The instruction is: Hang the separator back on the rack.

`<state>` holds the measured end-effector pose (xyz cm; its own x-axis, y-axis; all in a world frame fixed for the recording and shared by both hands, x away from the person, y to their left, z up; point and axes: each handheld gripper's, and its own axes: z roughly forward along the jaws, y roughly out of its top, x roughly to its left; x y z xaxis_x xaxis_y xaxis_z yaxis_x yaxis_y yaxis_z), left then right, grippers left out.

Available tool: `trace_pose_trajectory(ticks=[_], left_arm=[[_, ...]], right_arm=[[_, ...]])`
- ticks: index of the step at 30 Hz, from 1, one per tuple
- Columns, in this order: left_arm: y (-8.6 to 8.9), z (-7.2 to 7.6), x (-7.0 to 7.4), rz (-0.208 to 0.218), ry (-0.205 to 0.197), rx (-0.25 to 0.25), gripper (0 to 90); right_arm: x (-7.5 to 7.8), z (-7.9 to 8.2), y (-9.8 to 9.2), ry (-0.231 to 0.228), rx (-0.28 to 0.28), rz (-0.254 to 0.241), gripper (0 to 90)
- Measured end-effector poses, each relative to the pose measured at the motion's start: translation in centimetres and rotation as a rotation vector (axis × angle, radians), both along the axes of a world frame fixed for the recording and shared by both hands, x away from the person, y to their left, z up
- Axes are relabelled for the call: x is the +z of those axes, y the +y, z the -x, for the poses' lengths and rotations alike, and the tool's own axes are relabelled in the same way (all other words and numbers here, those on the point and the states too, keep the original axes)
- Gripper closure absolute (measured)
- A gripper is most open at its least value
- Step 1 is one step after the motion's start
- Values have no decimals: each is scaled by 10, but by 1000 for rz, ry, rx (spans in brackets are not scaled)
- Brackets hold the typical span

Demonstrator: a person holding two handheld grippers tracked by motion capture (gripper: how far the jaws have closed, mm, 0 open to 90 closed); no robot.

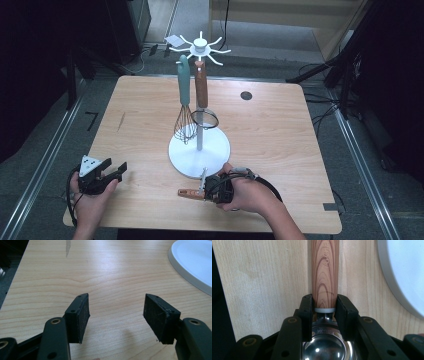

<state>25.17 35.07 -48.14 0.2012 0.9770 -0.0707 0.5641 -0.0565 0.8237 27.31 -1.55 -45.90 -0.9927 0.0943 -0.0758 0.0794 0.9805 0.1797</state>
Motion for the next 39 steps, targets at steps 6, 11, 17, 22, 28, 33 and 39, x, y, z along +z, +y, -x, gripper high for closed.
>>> trace_pose_trajectory(ticks=[6,11,17,22,28,33,39], left_arm=[[-1,0,0,-5,-1,-3,387],[-1,0,0,-5,-3,1,387],[-1,0,0,-7,-3,1,388],[-1,0,0,-7,-5,3,388],[-1,0,0,-9,-4,5,388],[-1,0,0,-11,-4,3,387],[0,0,0,-2,-9,7,383]], right_arm=[[1,-4,1,48,-39,17,710],[1,-3,2,56,-64,32,715],[0,1,-3,10,-28,-7,717],[3,1,-16,20,-68,-70,717],[13,-3,-33,-31,-133,-129,718],[17,-9,-45,-31,-230,-150,718],[14,-17,-58,-35,-335,-168,718]])
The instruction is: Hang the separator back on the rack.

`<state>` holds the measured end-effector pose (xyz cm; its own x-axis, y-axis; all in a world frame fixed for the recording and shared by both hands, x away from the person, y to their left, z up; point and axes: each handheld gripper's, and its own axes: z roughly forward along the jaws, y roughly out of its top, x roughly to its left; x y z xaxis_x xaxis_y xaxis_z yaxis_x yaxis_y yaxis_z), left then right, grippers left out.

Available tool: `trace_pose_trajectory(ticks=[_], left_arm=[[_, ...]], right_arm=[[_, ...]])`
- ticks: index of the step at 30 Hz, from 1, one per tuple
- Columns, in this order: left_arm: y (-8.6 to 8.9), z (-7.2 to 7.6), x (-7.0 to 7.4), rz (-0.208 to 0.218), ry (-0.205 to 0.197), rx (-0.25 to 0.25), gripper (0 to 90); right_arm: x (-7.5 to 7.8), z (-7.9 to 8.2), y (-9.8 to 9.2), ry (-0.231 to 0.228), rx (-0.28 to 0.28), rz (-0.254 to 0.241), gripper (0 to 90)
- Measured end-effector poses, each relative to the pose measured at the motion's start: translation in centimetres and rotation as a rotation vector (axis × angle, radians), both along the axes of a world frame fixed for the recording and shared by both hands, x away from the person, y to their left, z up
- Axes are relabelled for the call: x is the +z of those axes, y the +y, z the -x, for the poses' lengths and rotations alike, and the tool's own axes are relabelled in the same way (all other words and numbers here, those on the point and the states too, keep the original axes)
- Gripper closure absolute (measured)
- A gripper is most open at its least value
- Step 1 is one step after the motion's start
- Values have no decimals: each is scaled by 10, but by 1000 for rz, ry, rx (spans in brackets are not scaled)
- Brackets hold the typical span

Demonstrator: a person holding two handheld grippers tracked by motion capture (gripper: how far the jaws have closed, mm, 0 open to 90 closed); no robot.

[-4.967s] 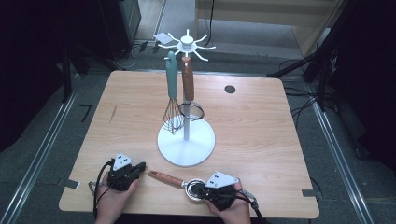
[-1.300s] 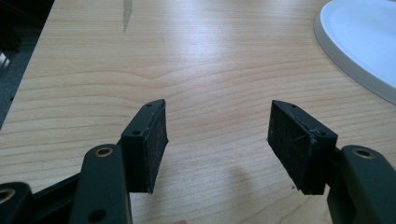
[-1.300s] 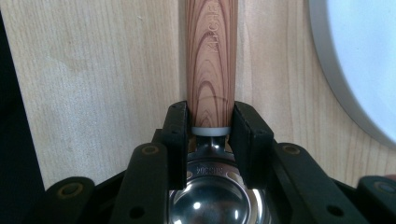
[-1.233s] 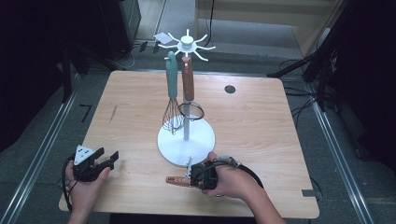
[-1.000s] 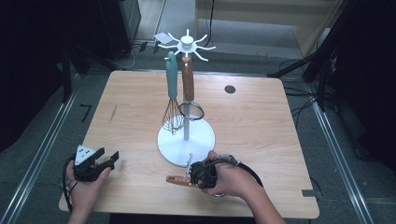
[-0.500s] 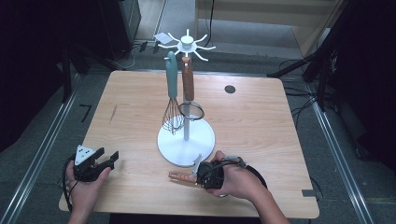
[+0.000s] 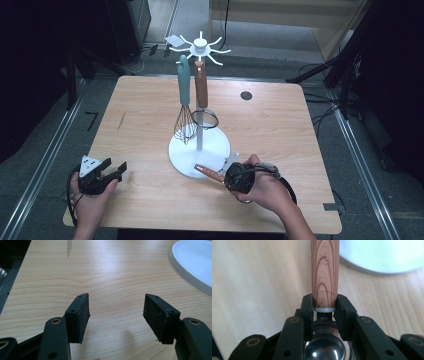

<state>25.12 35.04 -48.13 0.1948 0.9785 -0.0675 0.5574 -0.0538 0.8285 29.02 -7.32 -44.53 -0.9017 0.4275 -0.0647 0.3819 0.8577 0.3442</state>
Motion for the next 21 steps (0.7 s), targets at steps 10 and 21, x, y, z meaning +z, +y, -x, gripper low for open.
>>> trace_pose_trajectory(ticks=[10,21], left_arm=[[1,-1,0,0,9,16,264],[4,0,0,22,17,3,138]], right_arm=[[-3,-13,-24,-38,-188,-102,718],[4,-15,-47,-139,-316,-254,717]])
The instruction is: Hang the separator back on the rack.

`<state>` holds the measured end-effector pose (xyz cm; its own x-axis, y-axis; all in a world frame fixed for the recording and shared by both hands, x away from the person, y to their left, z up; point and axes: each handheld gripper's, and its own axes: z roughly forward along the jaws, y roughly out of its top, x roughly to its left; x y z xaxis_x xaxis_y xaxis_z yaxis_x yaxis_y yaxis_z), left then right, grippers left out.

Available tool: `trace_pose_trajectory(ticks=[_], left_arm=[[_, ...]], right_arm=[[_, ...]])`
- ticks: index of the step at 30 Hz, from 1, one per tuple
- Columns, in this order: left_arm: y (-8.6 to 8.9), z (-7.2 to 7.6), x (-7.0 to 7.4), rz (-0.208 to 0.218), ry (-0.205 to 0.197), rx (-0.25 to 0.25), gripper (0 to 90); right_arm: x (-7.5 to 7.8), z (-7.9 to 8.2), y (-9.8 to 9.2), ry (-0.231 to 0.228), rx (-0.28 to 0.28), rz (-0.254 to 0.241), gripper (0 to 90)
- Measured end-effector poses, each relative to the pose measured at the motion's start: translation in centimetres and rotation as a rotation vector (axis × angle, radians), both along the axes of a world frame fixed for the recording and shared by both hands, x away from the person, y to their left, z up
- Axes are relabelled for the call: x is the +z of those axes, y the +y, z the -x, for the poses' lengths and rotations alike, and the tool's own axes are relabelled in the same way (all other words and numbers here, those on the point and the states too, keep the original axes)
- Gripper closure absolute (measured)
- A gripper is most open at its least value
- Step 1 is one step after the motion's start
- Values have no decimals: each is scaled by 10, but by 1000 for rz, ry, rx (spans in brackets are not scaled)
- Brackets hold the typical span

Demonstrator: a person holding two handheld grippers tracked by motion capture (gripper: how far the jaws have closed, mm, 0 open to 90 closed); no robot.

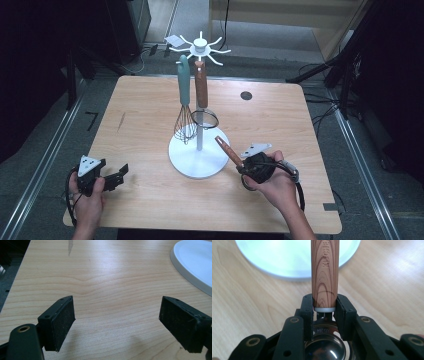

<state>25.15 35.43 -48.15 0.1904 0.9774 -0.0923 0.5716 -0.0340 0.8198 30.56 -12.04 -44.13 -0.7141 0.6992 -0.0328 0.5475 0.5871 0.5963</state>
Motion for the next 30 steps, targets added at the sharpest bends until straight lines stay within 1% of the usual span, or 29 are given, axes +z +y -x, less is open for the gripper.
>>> trace_pose_trajectory(ticks=[2,4,5,8,12,14,17,22,29,30], left_arm=[[1,0,0,3,0,1,138],[0,0,-1,4,0,3,138],[0,0,-1,4,-2,2,138],[0,0,-1,5,-2,-4,138],[0,0,-1,4,1,0,138],[1,0,-1,9,-1,-2,138],[2,0,-1,15,0,2,138],[2,0,-1,17,1,3,138],[2,0,-1,17,4,4,138],[2,0,-1,17,4,3,138]], right_arm=[[2,0,-3,-32,-22,-19,717],[4,1,-6,-44,-46,-66,717],[5,0,-7,-58,-49,-82,717],[8,1,-10,-87,-69,-116,717],[13,1,-14,-123,-97,-174,717],[16,1,-17,-129,-110,-214,717],[19,2,-20,-136,-121,-257,717],[24,4,-23,-173,-137,-298,717],[30,5,-26,-200,-150,-333,717],[31,5,-27,-201,-149,-347,717]])
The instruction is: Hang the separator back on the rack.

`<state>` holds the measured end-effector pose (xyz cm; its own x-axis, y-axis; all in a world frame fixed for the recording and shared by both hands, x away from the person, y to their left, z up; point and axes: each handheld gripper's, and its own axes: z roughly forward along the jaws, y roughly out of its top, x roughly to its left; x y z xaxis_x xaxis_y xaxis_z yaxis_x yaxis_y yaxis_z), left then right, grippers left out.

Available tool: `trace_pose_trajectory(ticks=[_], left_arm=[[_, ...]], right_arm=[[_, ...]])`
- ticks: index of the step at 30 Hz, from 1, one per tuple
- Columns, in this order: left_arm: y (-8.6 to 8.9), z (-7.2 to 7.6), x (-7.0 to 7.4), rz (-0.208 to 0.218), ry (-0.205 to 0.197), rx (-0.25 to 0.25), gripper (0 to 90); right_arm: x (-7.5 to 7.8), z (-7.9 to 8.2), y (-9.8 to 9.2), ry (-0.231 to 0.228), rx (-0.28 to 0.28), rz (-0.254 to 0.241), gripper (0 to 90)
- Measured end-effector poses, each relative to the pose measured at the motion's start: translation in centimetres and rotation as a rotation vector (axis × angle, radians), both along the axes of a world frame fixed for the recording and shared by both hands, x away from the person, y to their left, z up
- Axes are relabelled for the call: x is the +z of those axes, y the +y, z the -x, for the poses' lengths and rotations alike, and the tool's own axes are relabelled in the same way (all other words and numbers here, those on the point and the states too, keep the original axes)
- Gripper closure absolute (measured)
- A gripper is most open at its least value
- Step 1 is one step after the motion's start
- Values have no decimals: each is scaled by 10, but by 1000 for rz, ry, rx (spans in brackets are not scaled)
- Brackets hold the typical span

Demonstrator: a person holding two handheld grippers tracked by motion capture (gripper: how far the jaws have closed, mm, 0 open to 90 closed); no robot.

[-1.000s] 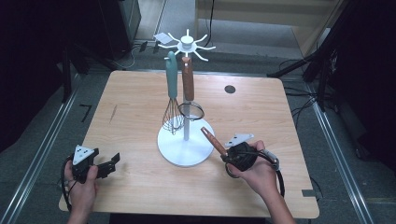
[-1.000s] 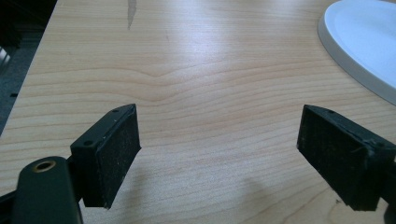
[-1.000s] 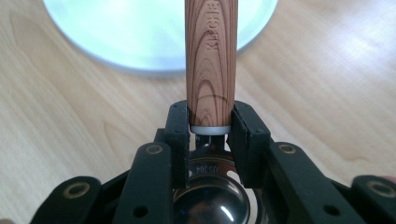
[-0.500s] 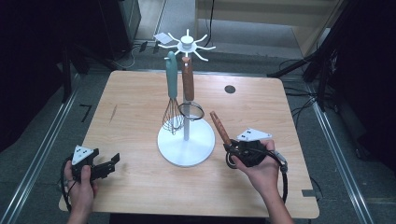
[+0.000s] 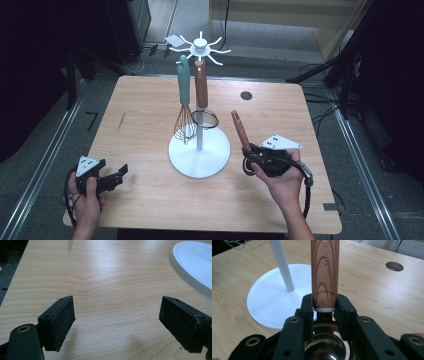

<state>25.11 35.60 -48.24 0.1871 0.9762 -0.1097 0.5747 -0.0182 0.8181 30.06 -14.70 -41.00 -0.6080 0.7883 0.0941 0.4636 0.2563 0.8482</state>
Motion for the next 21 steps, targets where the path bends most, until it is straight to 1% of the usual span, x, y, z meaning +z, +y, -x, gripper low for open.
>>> trace_pose_trajectory(ticks=[2,11,14,16,21], left_arm=[[0,0,0,-2,1,0,138],[0,0,0,-3,1,-3,138],[0,0,0,-2,0,-3,138],[0,0,0,-2,0,-3,138],[0,0,0,-3,0,-2,138]], right_arm=[[3,1,-1,1,5,-30,717],[17,4,0,-49,-5,-64,717],[19,5,0,-54,-10,-82,717],[21,5,-1,-64,-7,-88,717],[23,6,-2,-81,-22,-109,716]])
